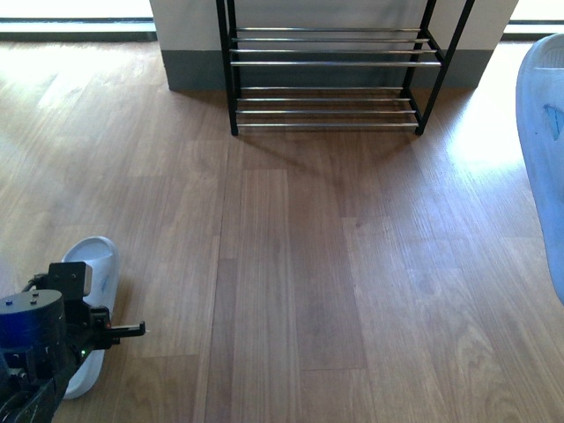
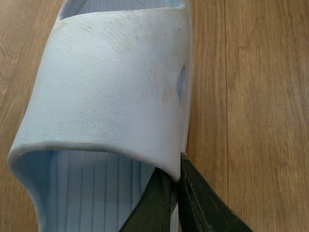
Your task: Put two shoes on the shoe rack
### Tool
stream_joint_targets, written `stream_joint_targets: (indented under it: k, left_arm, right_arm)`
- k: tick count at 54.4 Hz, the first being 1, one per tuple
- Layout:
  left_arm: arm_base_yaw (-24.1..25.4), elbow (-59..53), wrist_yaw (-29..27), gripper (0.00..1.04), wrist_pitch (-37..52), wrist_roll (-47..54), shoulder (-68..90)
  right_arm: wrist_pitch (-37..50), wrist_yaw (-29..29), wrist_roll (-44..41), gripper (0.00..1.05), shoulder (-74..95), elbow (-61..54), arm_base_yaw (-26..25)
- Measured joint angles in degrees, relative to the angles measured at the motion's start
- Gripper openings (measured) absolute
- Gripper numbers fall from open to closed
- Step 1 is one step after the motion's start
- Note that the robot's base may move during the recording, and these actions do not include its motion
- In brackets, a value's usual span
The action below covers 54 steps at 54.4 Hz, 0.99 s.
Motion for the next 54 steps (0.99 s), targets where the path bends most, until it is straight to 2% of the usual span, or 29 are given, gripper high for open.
stream_joint_targets:
  k: [54]
  left_arm:
    - [0.00, -1.16, 0.00, 0.02, 0.00, 0.00, 0.02]
  right_arm:
    - [0.00, 0.00, 0.00, 0.01, -0.02, 0.00, 0.00]
